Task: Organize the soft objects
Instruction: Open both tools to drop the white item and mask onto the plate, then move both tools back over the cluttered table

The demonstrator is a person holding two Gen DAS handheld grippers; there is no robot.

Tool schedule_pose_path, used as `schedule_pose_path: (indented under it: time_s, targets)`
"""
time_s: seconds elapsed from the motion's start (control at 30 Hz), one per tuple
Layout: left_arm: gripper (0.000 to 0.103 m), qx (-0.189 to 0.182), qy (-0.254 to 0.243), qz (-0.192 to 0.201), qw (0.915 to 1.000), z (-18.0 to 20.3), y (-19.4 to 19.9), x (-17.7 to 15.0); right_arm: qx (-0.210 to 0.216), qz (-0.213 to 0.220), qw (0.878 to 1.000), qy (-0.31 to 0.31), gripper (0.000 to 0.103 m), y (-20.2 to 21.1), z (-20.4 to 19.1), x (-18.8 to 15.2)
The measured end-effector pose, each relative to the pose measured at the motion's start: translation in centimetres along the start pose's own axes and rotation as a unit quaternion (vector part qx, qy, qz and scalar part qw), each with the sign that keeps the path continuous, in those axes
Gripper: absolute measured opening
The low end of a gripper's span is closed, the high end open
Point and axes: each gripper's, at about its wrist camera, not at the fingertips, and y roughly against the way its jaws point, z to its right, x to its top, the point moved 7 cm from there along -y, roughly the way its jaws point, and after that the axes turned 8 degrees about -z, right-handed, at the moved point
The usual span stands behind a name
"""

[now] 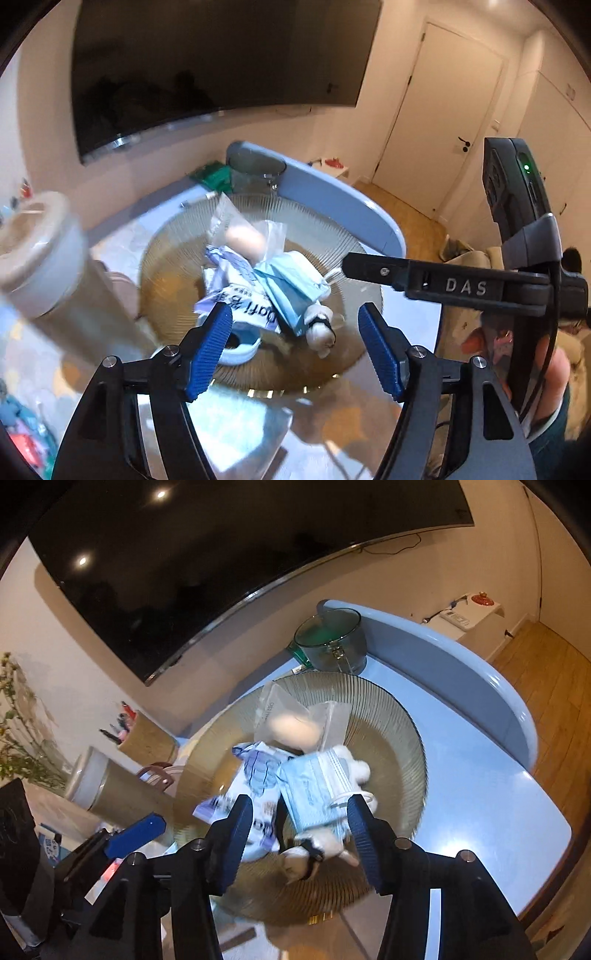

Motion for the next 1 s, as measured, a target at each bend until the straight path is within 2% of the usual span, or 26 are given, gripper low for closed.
schedule_pose_path:
  time_s: [0.13, 0.23, 0.33, 0.47, 0.67, 0.77, 0.93, 1.0]
  targets:
    - [0.069, 0.014, -0.005, 0.039, 0.9991, -0.9, 4.8, -2.8, 0.001, 0.013, 0.999, 0.035, 0.052, 2.6, -1.9, -2.8]
    - [0.069, 0.034, 0.027, 0.062, 0.9971, -3.4, 8.7, -5.6, -0.011, 0.013, 0.996, 0.085, 0.053, 3.8, -4.2, -5.3]
    - [0.069, 0.068, 0.065, 0.095, 0.9910, -6.4, 13.0, -8.2, -0.021, 0.018, 0.989, 0.144, 0.053, 4.8, -6.9, -7.6]
    - [0.069, 0.129, 0.134, 0.119, 0.9753, -11.6, 18.0, -12.3, -0.012, 0.023, 0.977, 0.212, 0.057, 5.9, -11.7, -10.2]
    - [0.069, 0.215, 0.237, 0.133, 0.9382, -16.6, 24.7, -19.6, 0.038, 0.003, 0.958, 0.286, 0.059, 5.2, -18.2, -15.2]
    - [0.069, 0.255, 0.263, 0.134, 0.9210, -17.7, 27.6, -22.7, 0.064, -0.021, 0.950, 0.306, 0.060, 4.1, -20.4, -17.3]
    - [0.069, 0.292, 0.294, 0.137, 0.8999, -20.6, 30.8, -26.3, 0.107, -0.050, 0.941, 0.317, 0.064, 2.0, -23.1, -19.1]
    - [0.069, 0.294, 0.307, 0.130, 0.8956, -22.0, 31.3, -27.5, 0.113, -0.066, 0.941, 0.312, 0.066, 0.3, -23.9, -19.1]
